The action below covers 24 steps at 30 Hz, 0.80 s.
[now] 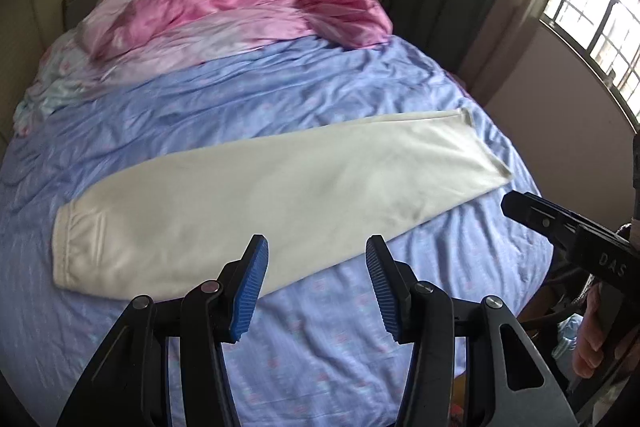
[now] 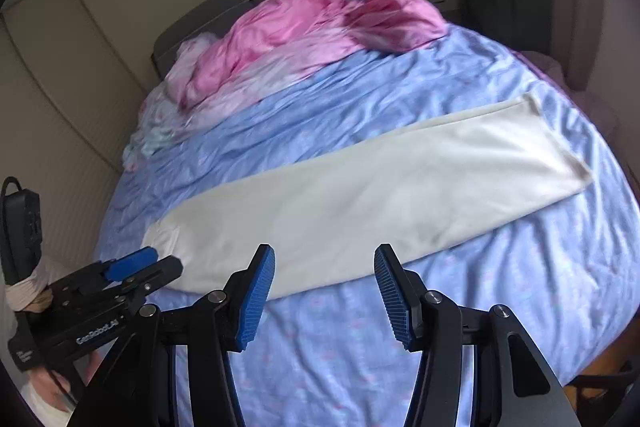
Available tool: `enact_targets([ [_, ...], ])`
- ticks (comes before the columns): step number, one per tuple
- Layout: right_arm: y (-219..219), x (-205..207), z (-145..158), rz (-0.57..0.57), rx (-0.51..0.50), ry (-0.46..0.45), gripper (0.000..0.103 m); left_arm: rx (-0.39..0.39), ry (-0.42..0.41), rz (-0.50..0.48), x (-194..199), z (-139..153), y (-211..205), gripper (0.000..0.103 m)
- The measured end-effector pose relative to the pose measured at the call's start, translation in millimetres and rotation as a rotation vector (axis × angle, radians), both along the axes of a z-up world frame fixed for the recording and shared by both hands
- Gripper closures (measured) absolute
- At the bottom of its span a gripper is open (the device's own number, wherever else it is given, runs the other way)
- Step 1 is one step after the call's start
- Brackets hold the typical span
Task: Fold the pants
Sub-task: 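Move the right tool to the hem end of the trousers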
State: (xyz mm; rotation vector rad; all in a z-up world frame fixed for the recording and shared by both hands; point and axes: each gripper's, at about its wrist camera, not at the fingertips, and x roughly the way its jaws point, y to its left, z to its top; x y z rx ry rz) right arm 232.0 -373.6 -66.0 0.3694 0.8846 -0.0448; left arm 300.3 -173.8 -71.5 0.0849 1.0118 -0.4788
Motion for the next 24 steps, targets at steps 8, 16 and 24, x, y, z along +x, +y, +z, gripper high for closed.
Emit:
enact_targets([
  [8,-108.7,4.6,0.8,-0.007,0.029,-0.006,0.049,-0.009,-0.002,0.015,2.2,7.7,-111.7,0.053],
  [16,-222.1,25.6,4.4,0.022,-0.004,0.004,0.049,-0.027,0.003,0.003,22.3,5.2,-232.6,0.053],
  [24,-299.0,55.1,-16.4,0.07,-0.02,0.028,0.049,0.02,-0.006,0.007,52.7,-2.6,-318.4,0.043],
])
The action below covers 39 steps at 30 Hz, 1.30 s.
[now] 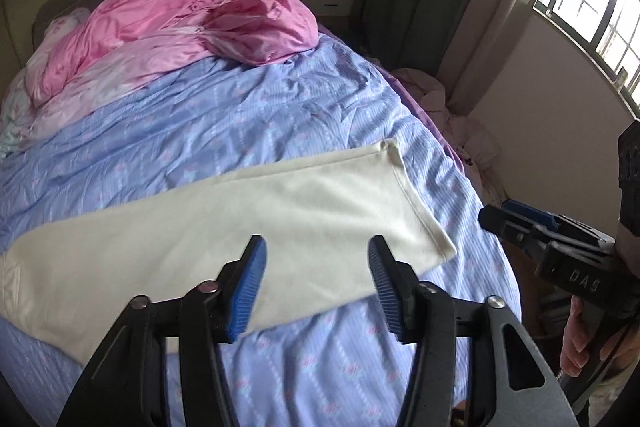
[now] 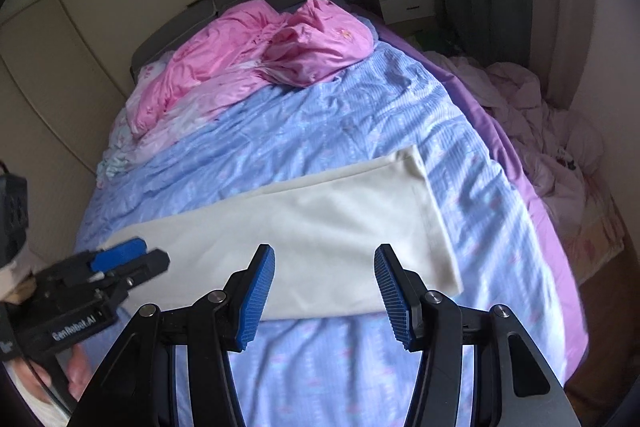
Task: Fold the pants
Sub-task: 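Move the right tool to the hem end of the trousers, then close the right gripper on the trouser hem end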
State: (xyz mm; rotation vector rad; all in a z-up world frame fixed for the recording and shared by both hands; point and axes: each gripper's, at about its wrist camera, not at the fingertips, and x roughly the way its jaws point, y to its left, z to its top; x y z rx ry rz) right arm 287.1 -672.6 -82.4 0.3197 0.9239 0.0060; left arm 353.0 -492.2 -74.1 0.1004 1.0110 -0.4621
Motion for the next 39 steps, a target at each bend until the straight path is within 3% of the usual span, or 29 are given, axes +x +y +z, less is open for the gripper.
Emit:
enact_targets([
  [1,-8.8,5.0,-5.8,0.004,-0.001,0.006,0.049,0.002,-0.005,-0.002,4.4,-2.8,-9.6,0.037],
  [6,-44.2,28.6,-38.0,0.028,-0.002,0.052,0.049,0.036,0.016,-0.01,25.5,-22.4,-52.0,0.03],
  [13,-86.0,74.2,-99.1,0.068,0.11,0.146,0.049,0.097,0.109,-0.012,55.2,-63.1,-92.8,0.03],
  [18,-107.5,99.5,-141.4,0.048,0.2,0.2,0.049,0.202,0.111,-0.037,71.0,-97.3,-117.2,0.03],
  [28,-121.8,123.5,-194.5,0.034,0.243,0.286,0.049,0.242,0.206,-0.01,103.1,-142.8,-141.8,0.03],
  [36,-146.2,122.5,-239.0,-0.016,0.506,0.301,0.049,0.239,0.205,-0.021,102.2,-146.2,-141.2,0.03],
  [39,-146.8,120.6,-247.3,0.002,0.541,0.287,0.049,0.24,0.229,-0.017,103.7,-157.1,-141.5,0.03],
])
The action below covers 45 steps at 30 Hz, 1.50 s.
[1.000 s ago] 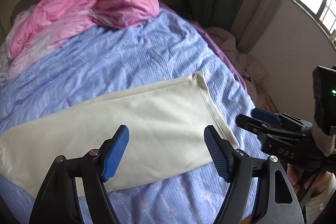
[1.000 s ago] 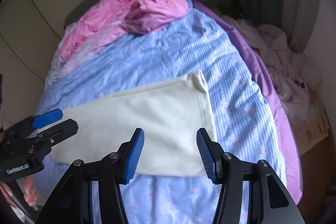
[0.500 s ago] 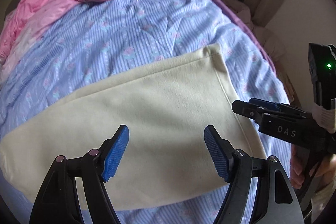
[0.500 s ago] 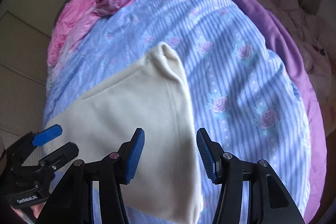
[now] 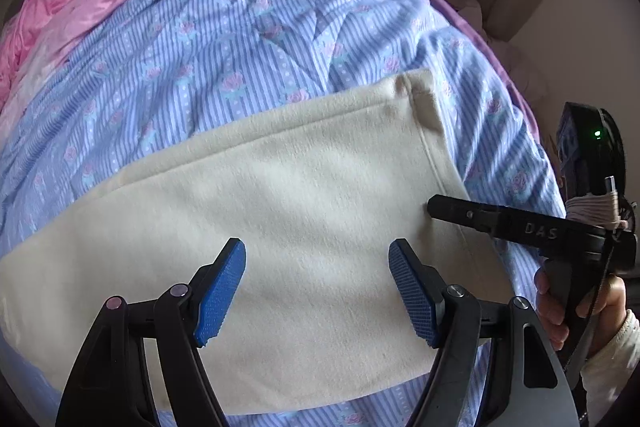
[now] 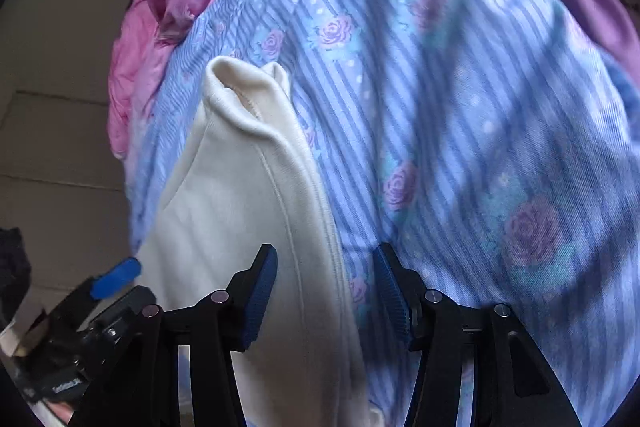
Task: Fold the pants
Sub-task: 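Close the right gripper on the trouser hem end, then lift the hem end with the right gripper and fold it toward the waistband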
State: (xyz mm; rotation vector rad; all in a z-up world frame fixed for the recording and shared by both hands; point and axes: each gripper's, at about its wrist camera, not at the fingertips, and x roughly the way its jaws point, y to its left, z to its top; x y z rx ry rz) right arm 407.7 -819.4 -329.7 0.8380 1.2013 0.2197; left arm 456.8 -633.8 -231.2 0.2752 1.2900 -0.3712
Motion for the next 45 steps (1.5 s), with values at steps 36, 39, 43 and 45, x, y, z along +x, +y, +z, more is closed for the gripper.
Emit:
enact_targets([
  [36,176.4,6.9,207.1,0.165,-0.564,-0.17,0.086,-0.079,-0.065,0.226,-1.8,81.6,161.5,0.03],
  [39,207.1,2.6,223.1,0.187,-0.593,-0.184,0.086,-0.075,-0.057,0.25,-5.4,97.2,196.3,0.031],
  [43,254.6,-3.2,247.1,0.209,-0.609,-0.199,0.086,-0.093,-0.06,0.256,-9.2,119.5,234.3,0.031],
  [45,277.2,-5.3,257.6,0.216,-0.617,-0.208,0.086,-0.088,-0.069,0.249,-11.4,130.4,254.3,0.031],
])
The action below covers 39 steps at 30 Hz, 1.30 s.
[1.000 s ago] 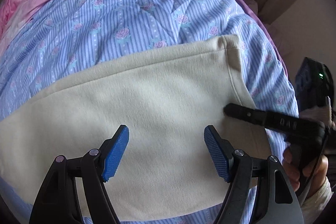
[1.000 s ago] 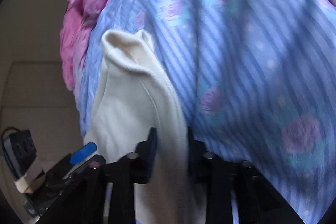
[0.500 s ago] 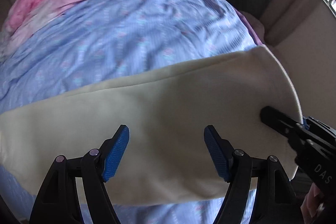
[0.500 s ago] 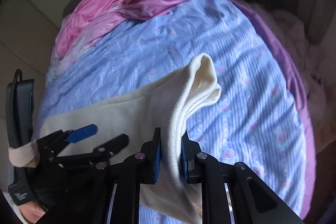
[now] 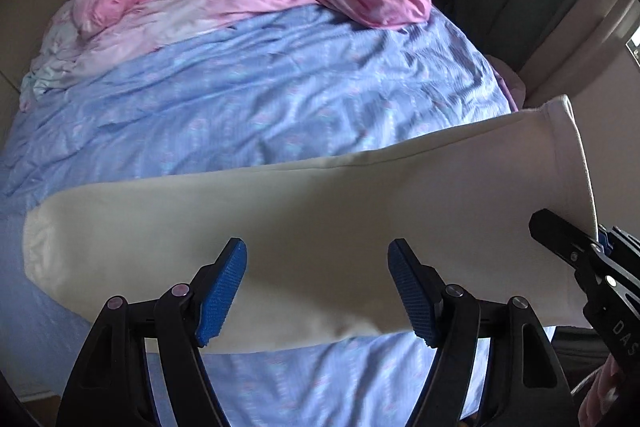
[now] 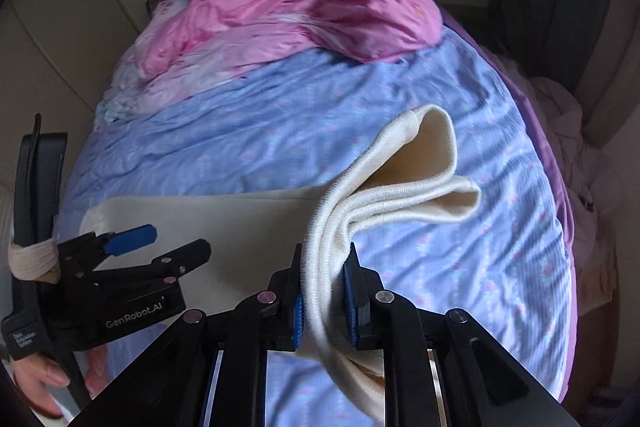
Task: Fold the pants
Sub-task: 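Lift the hem end with the right gripper and fold it toward the waistband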
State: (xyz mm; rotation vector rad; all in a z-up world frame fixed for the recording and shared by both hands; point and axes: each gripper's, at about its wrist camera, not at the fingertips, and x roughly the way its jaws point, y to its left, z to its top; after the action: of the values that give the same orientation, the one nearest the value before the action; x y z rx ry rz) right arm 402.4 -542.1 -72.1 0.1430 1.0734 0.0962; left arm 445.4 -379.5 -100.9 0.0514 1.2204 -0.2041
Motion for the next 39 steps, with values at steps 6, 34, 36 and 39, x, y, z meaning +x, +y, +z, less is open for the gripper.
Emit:
enact_targets([
  [6,73.5,-2.8,16.6,0.044,-0.019,-0.008,0.086,0.016,0.005,-0.02,-2.2,17.9,69.4,0.031],
  [34,302.8,50.4,-86.9,0.077,-0.113,0.189,0.089,-0.027,0.09,-0.004,13.9,-55.8,298.3,0.031],
  [36,316.3,55.2,-101.0,0.085,-0.115,0.212,0.089,-0.029,0.105,0.013,14.4,-62.7,312.9,0.031],
  [39,331.2,61.3,-121.0,0.09,-0.13,0.245,0.089,-0.025,0.116,0.032,14.7,-73.4,330.7,0.031],
])
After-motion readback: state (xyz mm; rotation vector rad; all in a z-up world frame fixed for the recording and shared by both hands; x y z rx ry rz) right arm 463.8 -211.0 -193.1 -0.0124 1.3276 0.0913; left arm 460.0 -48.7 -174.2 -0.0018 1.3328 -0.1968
